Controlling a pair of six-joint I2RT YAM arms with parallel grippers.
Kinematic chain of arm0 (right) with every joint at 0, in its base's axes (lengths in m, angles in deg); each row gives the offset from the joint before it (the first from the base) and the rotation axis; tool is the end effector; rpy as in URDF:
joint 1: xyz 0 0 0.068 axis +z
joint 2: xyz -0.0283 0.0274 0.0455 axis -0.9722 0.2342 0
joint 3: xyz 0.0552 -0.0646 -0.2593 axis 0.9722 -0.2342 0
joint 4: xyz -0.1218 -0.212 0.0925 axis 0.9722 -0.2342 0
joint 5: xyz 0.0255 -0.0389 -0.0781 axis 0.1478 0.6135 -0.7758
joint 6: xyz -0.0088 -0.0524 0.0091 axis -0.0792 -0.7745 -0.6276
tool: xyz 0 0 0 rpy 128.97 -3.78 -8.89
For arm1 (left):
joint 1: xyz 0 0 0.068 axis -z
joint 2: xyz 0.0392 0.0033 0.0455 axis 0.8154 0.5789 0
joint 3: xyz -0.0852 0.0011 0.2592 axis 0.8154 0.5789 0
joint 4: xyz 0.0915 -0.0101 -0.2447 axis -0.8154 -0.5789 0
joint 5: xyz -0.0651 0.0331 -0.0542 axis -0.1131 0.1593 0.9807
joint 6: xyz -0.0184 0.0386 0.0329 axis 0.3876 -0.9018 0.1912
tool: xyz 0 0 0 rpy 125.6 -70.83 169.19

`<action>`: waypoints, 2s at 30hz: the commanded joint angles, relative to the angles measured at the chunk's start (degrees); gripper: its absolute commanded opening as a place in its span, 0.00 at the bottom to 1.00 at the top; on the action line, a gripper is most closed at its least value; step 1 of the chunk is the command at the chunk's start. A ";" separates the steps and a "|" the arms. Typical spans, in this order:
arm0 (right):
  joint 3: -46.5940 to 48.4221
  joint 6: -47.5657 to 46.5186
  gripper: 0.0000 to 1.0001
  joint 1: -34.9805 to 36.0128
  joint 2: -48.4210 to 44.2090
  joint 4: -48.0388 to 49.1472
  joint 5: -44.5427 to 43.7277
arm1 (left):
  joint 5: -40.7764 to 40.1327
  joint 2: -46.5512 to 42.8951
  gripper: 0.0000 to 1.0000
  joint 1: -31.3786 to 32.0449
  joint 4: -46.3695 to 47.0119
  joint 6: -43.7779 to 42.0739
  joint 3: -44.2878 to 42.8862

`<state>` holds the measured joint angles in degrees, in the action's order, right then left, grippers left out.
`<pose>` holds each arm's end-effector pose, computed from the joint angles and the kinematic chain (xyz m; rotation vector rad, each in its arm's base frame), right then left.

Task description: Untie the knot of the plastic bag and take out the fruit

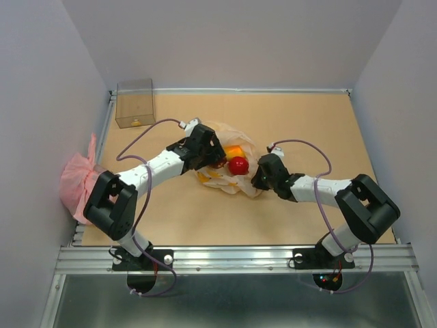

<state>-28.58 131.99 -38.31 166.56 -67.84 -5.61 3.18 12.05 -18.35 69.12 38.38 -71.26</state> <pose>0.2317 0.1729 0.1513 0.1814 2.3568 0.4640 0.2851 -0.2027 0.2340 -0.3989 2.3137 -0.6253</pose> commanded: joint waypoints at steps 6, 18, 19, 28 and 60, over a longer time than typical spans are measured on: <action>2.71 -0.95 0.03 -4.49 -0.87 -3.58 -4.84 | 11.08 -8.29 0.39 -3.83 -3.29 -19.02 -12.63; 5.17 -5.96 0.04 -4.58 -1.57 -5.51 -2.56 | 7.13 10.38 0.40 -32.04 -5.41 -21.15 -40.11; 5.35 -6.14 0.04 -4.58 -1.66 -5.51 -2.47 | 7.13 12.69 0.40 -33.53 -5.32 -20.44 -42.15; 8.25 -7.45 0.04 -4.58 -1.75 -6.30 0.34 | 6.61 34.32 0.54 -44.52 -0.93 -6.57 -57.89; 4.74 -6.49 0.10 -4.58 -5.26 -8.85 -4.05 | 15.83 6.34 0.97 -36.46 14.11 -16.64 -26.89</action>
<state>-22.75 125.15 -42.68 162.25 -77.06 -7.09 17.47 29.88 -61.32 81.69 28.67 -101.64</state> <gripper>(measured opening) 0.108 0.980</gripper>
